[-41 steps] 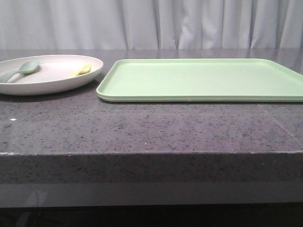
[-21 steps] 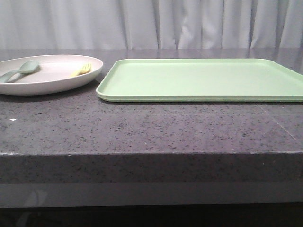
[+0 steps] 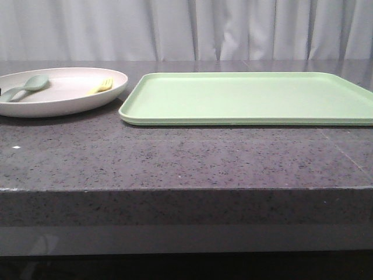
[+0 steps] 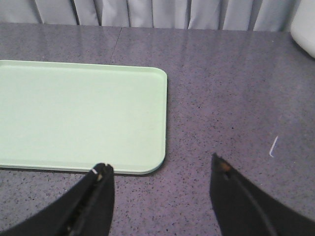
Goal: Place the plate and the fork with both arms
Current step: 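Lower the left gripper and pinch the cream plate's rim, then lift the plate with the left gripper and carry it over the tray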
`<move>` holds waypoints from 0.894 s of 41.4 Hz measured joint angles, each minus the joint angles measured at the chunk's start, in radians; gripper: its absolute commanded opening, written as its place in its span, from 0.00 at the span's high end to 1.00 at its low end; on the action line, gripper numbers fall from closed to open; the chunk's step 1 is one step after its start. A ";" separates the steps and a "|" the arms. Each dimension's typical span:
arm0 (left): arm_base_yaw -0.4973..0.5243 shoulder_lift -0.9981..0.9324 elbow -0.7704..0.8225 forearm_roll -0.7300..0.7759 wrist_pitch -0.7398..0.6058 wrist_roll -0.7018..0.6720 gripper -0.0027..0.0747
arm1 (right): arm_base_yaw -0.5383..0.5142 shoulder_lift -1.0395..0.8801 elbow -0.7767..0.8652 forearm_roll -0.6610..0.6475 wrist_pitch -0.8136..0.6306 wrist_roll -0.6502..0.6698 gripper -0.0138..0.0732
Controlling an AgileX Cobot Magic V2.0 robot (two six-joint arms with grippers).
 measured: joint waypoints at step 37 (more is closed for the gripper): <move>-0.190 -0.039 -0.195 0.099 -0.015 -0.327 0.99 | 0.000 0.000 0.000 0.000 0.000 0.000 0.32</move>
